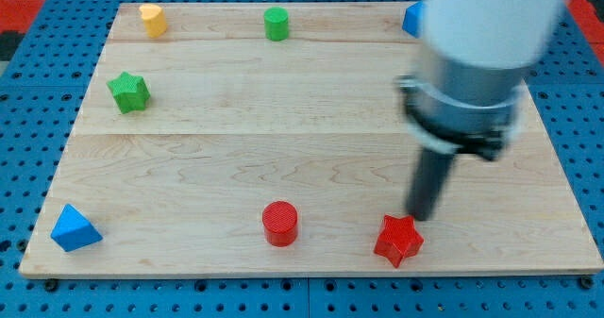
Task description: Move the red star diagonal to the bottom left of the yellow hexagon
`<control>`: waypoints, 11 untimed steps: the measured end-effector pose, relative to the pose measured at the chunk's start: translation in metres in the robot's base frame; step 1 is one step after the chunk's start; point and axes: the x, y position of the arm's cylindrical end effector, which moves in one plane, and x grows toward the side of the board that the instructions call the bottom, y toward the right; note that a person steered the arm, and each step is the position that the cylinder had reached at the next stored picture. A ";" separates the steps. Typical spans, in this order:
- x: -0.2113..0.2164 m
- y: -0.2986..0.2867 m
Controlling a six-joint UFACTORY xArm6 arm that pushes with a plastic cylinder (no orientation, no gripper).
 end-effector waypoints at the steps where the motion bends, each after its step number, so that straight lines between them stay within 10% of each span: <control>1: 0.023 0.056; 4: 0.044 -0.106; 6: 0.066 -0.116; 8: -0.017 -0.205; 11: -0.092 -0.071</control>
